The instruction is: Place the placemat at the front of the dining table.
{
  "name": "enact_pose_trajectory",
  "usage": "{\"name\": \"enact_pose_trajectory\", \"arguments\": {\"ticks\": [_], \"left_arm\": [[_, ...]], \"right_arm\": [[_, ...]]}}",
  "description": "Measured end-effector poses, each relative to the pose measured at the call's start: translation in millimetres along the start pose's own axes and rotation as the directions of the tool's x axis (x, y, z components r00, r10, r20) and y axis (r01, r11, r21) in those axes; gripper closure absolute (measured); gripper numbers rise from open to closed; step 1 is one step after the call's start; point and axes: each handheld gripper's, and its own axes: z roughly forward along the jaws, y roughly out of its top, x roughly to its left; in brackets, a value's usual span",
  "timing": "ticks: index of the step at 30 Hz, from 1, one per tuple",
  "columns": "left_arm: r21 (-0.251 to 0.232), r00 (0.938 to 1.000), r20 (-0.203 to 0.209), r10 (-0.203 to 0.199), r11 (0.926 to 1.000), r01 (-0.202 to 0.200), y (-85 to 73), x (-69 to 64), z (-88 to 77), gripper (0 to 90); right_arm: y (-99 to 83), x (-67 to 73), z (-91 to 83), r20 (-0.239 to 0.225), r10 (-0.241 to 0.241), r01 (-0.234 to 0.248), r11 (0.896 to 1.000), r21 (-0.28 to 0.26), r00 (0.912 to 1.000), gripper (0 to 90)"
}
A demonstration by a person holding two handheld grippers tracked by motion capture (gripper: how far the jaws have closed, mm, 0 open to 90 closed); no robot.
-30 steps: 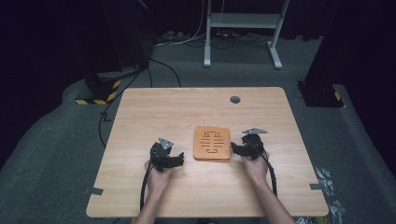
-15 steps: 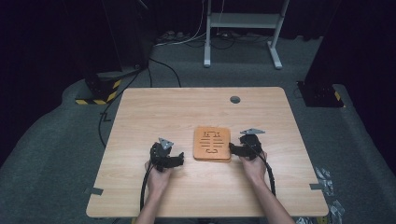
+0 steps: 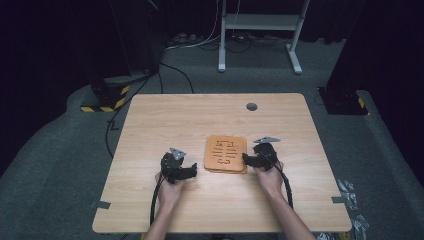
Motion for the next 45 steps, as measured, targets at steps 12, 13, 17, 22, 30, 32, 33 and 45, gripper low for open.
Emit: {"name": "enact_pose_trajectory", "arguments": {"ticks": [12,13,17,22,30,32,33,45], "left_arm": [[-0.039,0.9996,0.027,0.0,0.9992,0.001,3.8,-7.9,-6.9,14.8],[-0.05,0.9996,0.029,0.003,0.9987,-0.001,5.6,-8.4,-7.9,14.9],[-0.078,0.999,0.044,0.001,0.9969,0.002,12.7,-9.8,-9.4,16.0],[-0.035,0.9989,0.046,0.01,0.9994,-0.008,16.6,-13.3,-1.9,16.6],[-0.009,0.998,0.035,0.053,0.9986,-0.052,18.1,-14.0,2.7,16.0],[-0.01,0.9981,0.028,0.055,0.9985,-0.054,18.1,-14.6,3.2,16.1],[-0.003,0.9975,0.019,0.068,0.9977,-0.068,17.9,-14.4,3.7,16.5],[0.008,0.9965,-0.006,0.084,0.9964,-0.084,17.0,-17.2,5.2,17.3]], "right_arm": [[2.2,7.5,2.9,-0.005,-0.029,0.029,1.0,0.005,0.9996,29.2],[2.2,7.7,3.0,-0.004,-0.033,0.033,0.999,0.004,0.9995,29.1],[2.5,12.6,2.1,0.008,-0.057,0.057,0.998,0.007,0.9983,29.2],[2.5,11.3,2.5,0.001,-0.05,0.05,0.999,0.007,0.9987,28.5],[1.7,7.0,0.2,-0.007,-0.051,0.051,0.999,0.008,0.9987,28.3],[0.7,5.1,-0.9,-0.009,-0.044,0.044,0.999,0.001,0.999,27.9],[0.1,4.1,-1.6,-0.012,-0.041,0.041,0.999,-0.001,0.9991,27.8],[-7.2,-9.8,-8.0,-0.008,-0.014,0.014,1.0,-0.015,0.9999,27.1]]}}
